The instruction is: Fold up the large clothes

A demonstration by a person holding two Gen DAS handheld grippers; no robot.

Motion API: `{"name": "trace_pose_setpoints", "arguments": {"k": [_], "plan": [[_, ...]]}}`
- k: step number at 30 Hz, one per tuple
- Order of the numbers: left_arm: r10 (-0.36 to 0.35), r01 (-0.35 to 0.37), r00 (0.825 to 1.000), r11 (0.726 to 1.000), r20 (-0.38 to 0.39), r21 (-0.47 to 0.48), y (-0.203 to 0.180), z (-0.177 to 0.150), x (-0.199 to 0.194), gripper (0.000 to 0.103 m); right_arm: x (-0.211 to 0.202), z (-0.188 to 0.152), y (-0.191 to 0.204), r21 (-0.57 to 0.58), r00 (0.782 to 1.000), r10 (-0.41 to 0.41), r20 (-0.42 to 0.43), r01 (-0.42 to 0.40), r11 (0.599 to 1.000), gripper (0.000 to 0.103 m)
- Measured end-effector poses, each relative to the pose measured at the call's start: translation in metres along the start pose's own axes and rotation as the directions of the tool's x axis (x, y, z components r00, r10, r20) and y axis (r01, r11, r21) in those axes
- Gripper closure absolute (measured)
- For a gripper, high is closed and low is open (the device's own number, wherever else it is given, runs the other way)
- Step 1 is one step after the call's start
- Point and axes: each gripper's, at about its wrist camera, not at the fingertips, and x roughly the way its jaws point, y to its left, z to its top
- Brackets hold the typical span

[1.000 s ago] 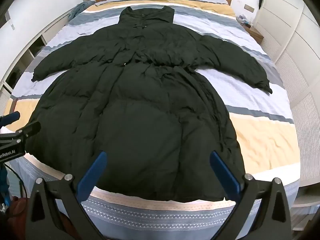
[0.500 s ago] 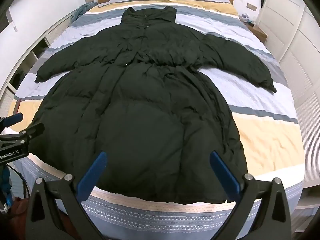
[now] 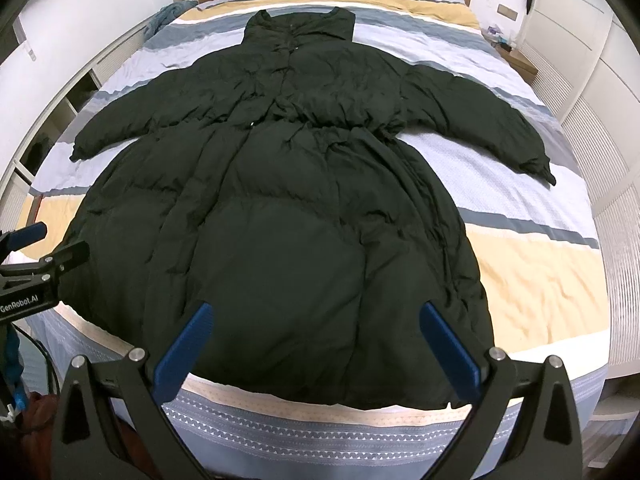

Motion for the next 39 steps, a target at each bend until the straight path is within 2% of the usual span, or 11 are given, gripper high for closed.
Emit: {"name": "trace_pose_setpoints", "arguments": {"k": [19,32,39], "plan": [[-0.005,0.005,1.000,1.000,-0.018,-0.009,-0.006,0.001,0.003,0.009,0.004,0.005,-0.003,-0.025,1.000,0.012,-0.003,-0.012,1.000,0.000],[0.034,-0.036,0.998,0.999,-0.048,-0.038,-0.007,-0.008,0.010,0.009,0.007,0.012,-0.014,-0.053,0.998,0.056,-0.006,-0.056,0.997,0.000],[0.047,-0.049,0.996,0.998,-0.069,-0.025,-0.020,-0.008,0.011,0.009,0.011,0.010,-0.017,-0.040,0.997,0.080,-0.018,-0.081,0.996,0.000]]}}
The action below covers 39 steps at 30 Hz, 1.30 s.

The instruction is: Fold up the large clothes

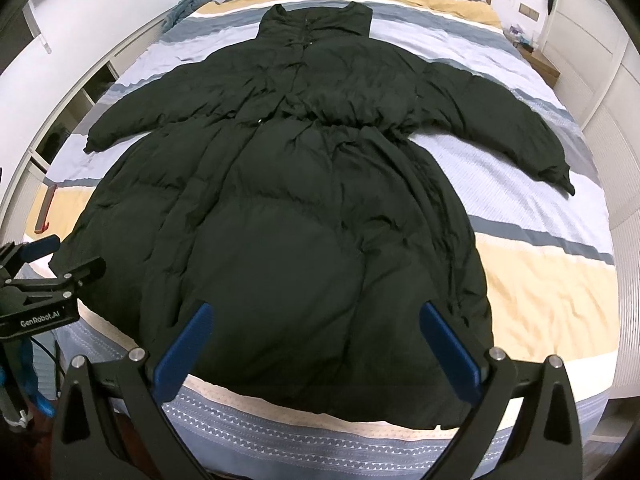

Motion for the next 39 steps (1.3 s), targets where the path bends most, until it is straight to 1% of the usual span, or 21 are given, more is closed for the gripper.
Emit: {"name": "trace_pose_setpoints", "arguments": {"k": [3,7,14,17,27,30,35,39], "plan": [[0.006,-0.006,1.000,1.000,-0.006,0.017,-0.003,0.002,0.001,0.009,0.001,-0.001,-0.002,0.013,1.000,0.003,-0.003,-0.003,1.000,0.000],[-0.004,0.004,1.000,0.999,-0.008,0.038,-0.004,0.005,0.005,0.009,0.001,-0.005,-0.004,0.023,1.000,0.000,-0.005,0.000,1.000,0.000],[-0.003,0.003,1.000,0.998,-0.006,0.065,-0.007,0.008,0.013,0.009,0.006,-0.012,0.000,0.009,1.000,0.008,-0.019,-0.008,1.000,0.000],[0.003,-0.002,1.000,0.997,-0.018,0.078,-0.007,0.007,0.019,0.009,0.010,-0.015,0.003,0.005,0.999,0.018,-0.029,-0.018,1.000,0.000],[0.073,-0.067,0.996,0.992,-0.053,0.104,-0.012,0.007,0.031,0.009,0.027,-0.019,-0.001,0.040,0.997,0.051,-0.059,-0.048,0.998,0.000],[0.092,-0.086,0.994,0.991,-0.051,0.105,-0.013,0.011,0.033,0.009,0.031,-0.020,-0.005,0.054,0.996,0.061,-0.068,-0.058,0.997,0.000],[0.093,-0.086,0.993,0.992,-0.072,0.097,-0.018,0.017,0.036,0.009,0.038,-0.018,-0.013,0.080,0.993,0.083,-0.078,-0.077,0.994,0.000],[0.096,-0.089,0.992,0.992,-0.082,0.086,-0.021,0.022,0.034,0.009,0.043,-0.008,-0.019,0.103,0.991,0.110,-0.072,-0.103,0.989,0.000]]}}
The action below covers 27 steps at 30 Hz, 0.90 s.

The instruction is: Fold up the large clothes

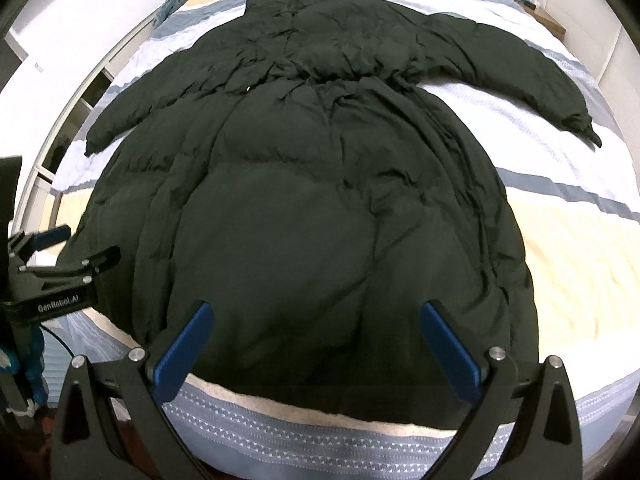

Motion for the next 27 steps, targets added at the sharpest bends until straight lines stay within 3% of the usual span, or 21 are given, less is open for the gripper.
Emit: {"name": "trace_pose_setpoints", "arguments": {"k": [8,15,21,27], "plan": [[-0.004,0.003,1.000,0.999,-0.026,-0.046,0.000,0.016,-0.007,0.009,0.007,0.048,-0.038,0.100,0.999,0.033,0.038,-0.036,0.994,0.000],[0.008,-0.016,0.998,0.989,-0.058,-0.146,0.017,0.031,-0.013,0.009,0.015,0.099,-0.136,0.299,0.993,-0.011,0.116,-0.025,0.954,0.000],[0.086,-0.100,0.993,0.971,-0.077,-0.215,0.033,0.043,-0.017,0.009,0.025,0.131,-0.244,0.512,0.980,-0.069,0.188,-0.038,0.858,0.000],[0.106,-0.126,0.988,0.974,-0.110,-0.191,0.026,0.051,-0.008,0.009,0.039,0.148,-0.331,0.686,0.959,-0.071,0.273,-0.142,0.713,0.000]]}}
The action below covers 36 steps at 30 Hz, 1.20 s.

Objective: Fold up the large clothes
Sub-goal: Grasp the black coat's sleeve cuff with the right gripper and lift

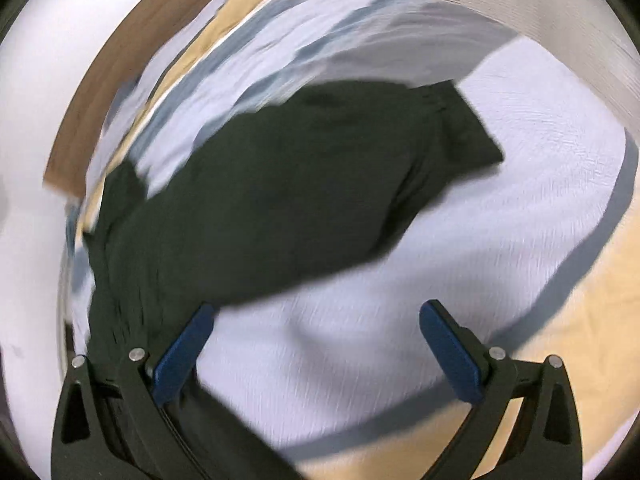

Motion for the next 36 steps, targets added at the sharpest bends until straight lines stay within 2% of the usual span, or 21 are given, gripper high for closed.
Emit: {"name": "trace_pose_setpoints", "arguments": {"k": [6,11,13,14,15,16,18,20,24,28,32,36], "plan": [[-0.013,0.014,1.000,0.999,-0.016,0.033,-0.017,0.006,0.006,0.009,0.037,0.035,-0.036,0.212,0.998,0.057,0.013,-0.058,0.976,0.000],[-0.023,0.024,1.000,0.999,-0.015,0.035,-0.021,0.012,0.008,0.009,0.051,0.051,-0.060,0.362,0.989,0.123,0.083,-0.145,0.921,0.001],[-0.033,0.033,0.999,0.999,-0.013,0.033,-0.020,0.012,0.008,0.009,0.051,0.056,-0.065,0.380,0.985,0.145,0.098,-0.172,0.909,0.019],[-0.036,0.037,0.999,0.999,-0.012,0.035,-0.020,0.012,0.008,0.009,0.052,0.059,-0.066,0.383,0.985,0.147,0.089,-0.170,0.908,0.050],[-0.038,0.038,0.999,0.999,-0.010,0.037,-0.020,0.012,0.008,0.009,0.053,0.061,-0.066,0.384,0.985,0.149,0.084,-0.170,0.908,0.065],[-0.042,0.042,0.999,0.998,-0.005,0.037,-0.019,0.011,0.008,0.009,0.053,0.063,-0.064,0.374,0.985,0.153,0.083,-0.173,0.911,0.067],[-0.055,0.055,0.998,0.998,0.003,0.034,-0.018,0.011,0.006,0.009,0.046,0.067,-0.054,0.334,0.983,0.158,0.088,-0.179,0.925,0.082],[-0.064,0.063,0.998,0.997,0.025,0.033,-0.016,0.011,0.002,0.009,0.036,0.073,-0.043,0.294,0.981,0.163,0.102,-0.186,0.937,0.087],[-0.116,0.115,0.992,0.993,0.051,0.013,-0.008,0.011,-0.003,0.009,0.009,0.085,-0.001,0.160,0.977,0.175,0.121,-0.194,0.968,0.092],[-0.169,0.170,0.983,0.985,0.070,0.002,0.001,0.013,-0.001,0.009,-0.021,0.087,0.053,0.004,0.968,0.216,0.128,-0.218,0.976,0.094],[-0.200,0.198,0.975,0.980,0.096,0.033,0.009,0.015,0.006,0.009,-0.046,0.072,0.118,-0.167,0.962,0.248,0.113,-0.227,0.959,0.094],[-0.250,0.249,0.963,0.968,0.102,0.030,0.027,0.022,0.021,0.009,-0.066,0.032,0.193,-0.353,0.966,0.247,0.076,-0.206,0.913,0.094]]}}
